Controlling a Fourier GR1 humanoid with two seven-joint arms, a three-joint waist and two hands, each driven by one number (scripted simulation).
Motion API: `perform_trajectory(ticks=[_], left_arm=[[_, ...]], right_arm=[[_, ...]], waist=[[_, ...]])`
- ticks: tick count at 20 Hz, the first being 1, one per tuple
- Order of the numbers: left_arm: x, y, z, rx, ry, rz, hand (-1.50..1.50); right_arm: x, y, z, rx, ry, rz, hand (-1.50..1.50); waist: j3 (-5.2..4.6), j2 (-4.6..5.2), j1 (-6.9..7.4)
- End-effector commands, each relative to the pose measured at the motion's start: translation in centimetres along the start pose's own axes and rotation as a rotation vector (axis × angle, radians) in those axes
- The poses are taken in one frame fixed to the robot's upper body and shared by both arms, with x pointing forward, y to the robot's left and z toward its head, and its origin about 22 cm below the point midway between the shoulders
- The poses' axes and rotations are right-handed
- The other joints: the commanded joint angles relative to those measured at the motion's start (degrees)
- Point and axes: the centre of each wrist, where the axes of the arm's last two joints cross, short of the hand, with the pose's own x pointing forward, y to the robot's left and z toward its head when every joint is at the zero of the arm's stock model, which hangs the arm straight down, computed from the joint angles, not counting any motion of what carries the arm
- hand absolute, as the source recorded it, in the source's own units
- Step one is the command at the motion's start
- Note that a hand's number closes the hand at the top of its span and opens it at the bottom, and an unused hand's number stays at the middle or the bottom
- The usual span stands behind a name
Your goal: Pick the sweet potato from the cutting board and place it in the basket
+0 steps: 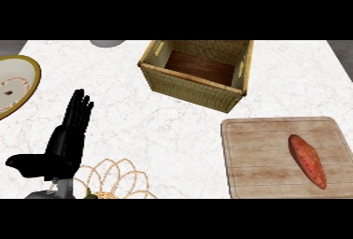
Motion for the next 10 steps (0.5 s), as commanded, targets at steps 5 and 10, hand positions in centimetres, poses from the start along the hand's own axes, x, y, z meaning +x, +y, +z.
perform_trajectory(ticks=[5,10], left_arm=[[-1.3,-0.7,0.5,-0.01,0.007,0.005,0.0],[-1.6,0.0,-0.1,-0.006,-0.004,0.0,0.0]], right_arm=[[0.8,2.8,-1.4,0.019,-0.008,-0.003,-1.5],[-0.2,5.4,-0.5,-0.012,-0.006,0.007,-1.5]], waist=[[0.0,0.0,0.05],[0.0,-0.04,-0.35]])
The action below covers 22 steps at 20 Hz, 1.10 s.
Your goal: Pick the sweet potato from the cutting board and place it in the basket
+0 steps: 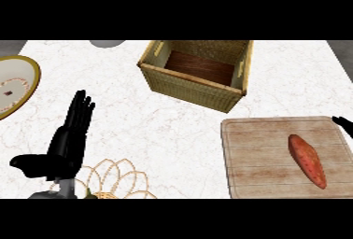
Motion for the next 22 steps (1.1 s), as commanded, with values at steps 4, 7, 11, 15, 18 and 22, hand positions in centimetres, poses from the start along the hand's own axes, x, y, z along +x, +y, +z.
perform_trajectory(ticks=[4,7,11,15,18,22], left_arm=[[0.2,0.5,-0.7,0.011,-0.004,-0.004,0.0],[1.7,-1.3,-1.9,0.008,-0.001,-0.005,0.0],[-0.8,0.0,0.8,-0.016,0.01,0.004,0.0],[0.4,0.5,-0.2,0.018,-0.012,0.001,0.0],[0.7,1.8,-0.1,-0.01,-0.005,0.006,0.0],[-0.2,-1.1,2.0,-0.011,-0.002,-0.004,0.0]], right_arm=[[-1.2,3.0,0.0,-0.031,0.023,0.032,-1.5],[0.9,0.9,-2.7,-0.032,0.024,0.015,-1.5],[0.0,3.4,-3.2,-0.017,0.029,0.011,-1.5],[0.1,3.1,-3.8,-0.019,0.042,0.027,-1.5],[0.2,3.2,-4.7,0.021,0.052,0.042,-1.5],[-2.5,3.5,-4.2,0.044,0.064,0.027,-1.5]], waist=[[0.0,-0.04,-0.25],[-0.01,0.04,0.11],[-0.02,0.0,0.06],[-0.02,0.0,0.05],[-0.02,0.01,0.13],[-0.01,-0.03,0.0]])
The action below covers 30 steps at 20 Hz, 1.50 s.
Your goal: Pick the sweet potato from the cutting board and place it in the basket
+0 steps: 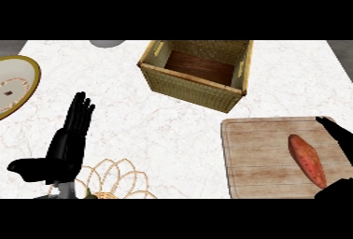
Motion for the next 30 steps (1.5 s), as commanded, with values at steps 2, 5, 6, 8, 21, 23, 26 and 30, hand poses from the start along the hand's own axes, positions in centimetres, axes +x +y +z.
perform_trajectory(ticks=[2,5,6,8,21,23,26,30], left_arm=[[0.5,0.4,-1.1,0.015,-0.007,0.0,0.0],[0.3,-1.3,-0.6,-0.003,0.006,0.015,0.0],[0.2,1.4,-0.4,0.008,0.0,-0.007,0.0],[-1.4,-1.0,0.7,0.007,-0.013,-0.013,0.0],[-0.2,0.8,0.2,-0.016,0.009,-0.006,0.0],[0.6,2.1,-0.3,-0.012,-0.01,0.009,0.0],[-0.3,-1.1,-0.4,-0.002,-0.001,0.003,0.0],[-0.4,1.0,-0.8,-0.005,0.003,0.009,0.0]], right_arm=[[0.3,1.4,-1.2,0.025,0.009,0.001,-1.5],[1.2,3.2,-2.3,0.024,0.014,-0.008,-1.5],[-1.8,1.9,-2.2,0.03,-0.005,-0.003,-1.5],[-2.0,3.1,-1.0,0.034,-0.009,-0.004,-1.5],[-2.3,1.6,-3.6,0.052,0.017,-0.005,-1.5],[-2.1,5.2,-4.3,0.026,0.012,-0.014,-1.5],[-3.1,5.3,-3.3,0.072,-0.019,-0.009,1.5],[-2.5,5.1,-3.5,0.098,-0.084,0.128,1.5]], waist=[[0.0,0.02,0.03],[0.01,0.03,0.15],[0.0,0.01,0.04],[0.0,-0.02,-0.11],[-0.01,0.01,0.12],[0.0,0.01,0.13],[0.0,0.0,-0.11],[-0.01,0.01,-0.11]])
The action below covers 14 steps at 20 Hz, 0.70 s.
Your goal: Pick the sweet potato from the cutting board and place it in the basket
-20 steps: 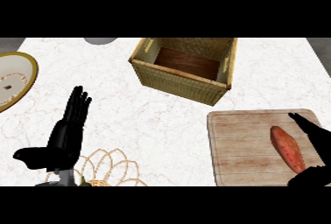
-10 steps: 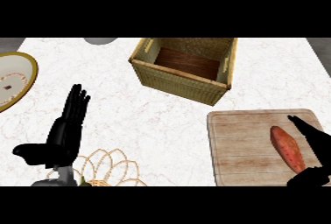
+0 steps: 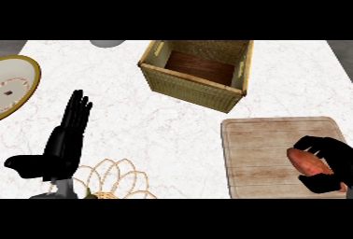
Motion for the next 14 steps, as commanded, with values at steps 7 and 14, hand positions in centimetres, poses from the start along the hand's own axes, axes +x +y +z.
perform_trajectory(ticks=[7,14], left_arm=[[0.0,0.7,-0.7,-0.002,0.014,0.016,0.0],[-0.3,0.3,-1.1,-0.018,0.01,0.017,0.0]], right_arm=[[1.1,1.6,-1.6,-0.003,-0.075,0.116,1.5],[10.1,2.3,-0.6,-0.111,-0.113,0.104,1.5]], waist=[[0.05,0.06,0.04],[-0.02,0.16,0.71]])
